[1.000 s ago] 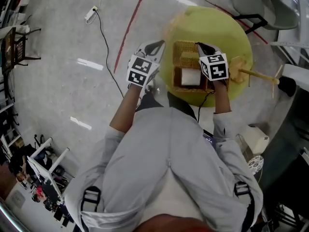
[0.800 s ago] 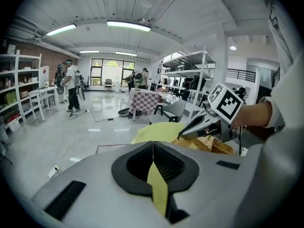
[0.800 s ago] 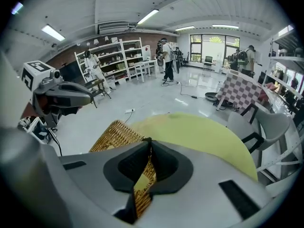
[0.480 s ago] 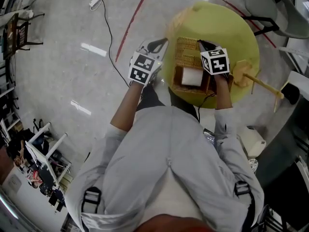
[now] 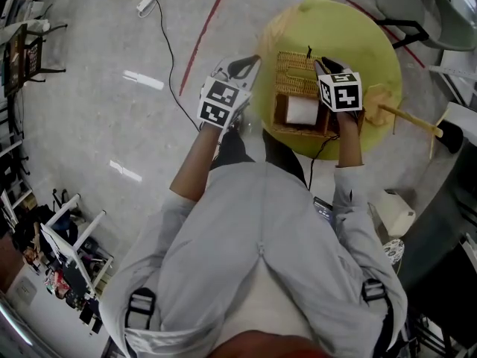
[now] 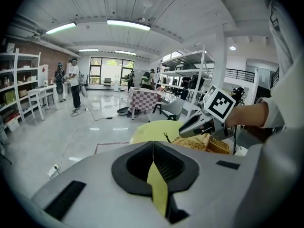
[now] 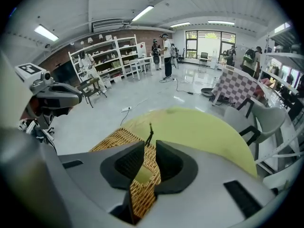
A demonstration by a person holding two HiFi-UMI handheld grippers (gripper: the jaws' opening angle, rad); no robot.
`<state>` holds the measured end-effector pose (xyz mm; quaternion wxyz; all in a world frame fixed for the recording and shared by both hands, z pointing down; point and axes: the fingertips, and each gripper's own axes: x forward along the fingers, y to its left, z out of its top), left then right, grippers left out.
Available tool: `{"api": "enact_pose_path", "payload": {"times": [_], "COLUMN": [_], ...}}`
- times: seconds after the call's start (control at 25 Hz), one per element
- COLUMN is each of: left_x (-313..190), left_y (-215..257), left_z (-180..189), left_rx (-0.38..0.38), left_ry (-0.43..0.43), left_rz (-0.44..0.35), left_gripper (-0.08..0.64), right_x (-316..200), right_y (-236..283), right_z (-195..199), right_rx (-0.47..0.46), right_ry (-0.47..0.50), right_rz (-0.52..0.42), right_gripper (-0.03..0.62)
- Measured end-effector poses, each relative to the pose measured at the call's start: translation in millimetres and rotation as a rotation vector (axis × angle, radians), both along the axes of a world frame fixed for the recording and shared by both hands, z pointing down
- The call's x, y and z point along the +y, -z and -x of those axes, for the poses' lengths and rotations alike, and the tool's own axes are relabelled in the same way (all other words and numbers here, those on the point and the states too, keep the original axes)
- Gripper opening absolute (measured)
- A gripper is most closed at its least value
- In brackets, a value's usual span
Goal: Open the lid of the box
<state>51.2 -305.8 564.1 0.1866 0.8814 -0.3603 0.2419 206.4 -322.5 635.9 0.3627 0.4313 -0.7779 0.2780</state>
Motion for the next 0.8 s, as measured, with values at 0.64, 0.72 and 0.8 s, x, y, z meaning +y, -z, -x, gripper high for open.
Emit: {"api": "enact_pose_path", "payload": {"times": [0.64, 0.72, 0.8], "left_x": [46, 49, 53], "left_y": [71, 81, 92], "left_z": [25, 29, 34], "left_rx": [0.075, 0.084, 0.090], "left_ry": [-0.161, -0.179, -0.197], "left_rz": [-0.154, -0.176, -0.200], "left_gripper": [0.029, 0.029, 0.029], "right_x": [72, 83, 96], "right_y": [131, 150, 169], "right_z": [8, 10, 13], "right_rx": [0.066, 0.070, 0.077], "right_ry": [-0.195, -0.219, -0.242], "right_rz": [-0.296, -0.343, -0.386], "right_gripper": [0.042, 0.038, 0.033]}}
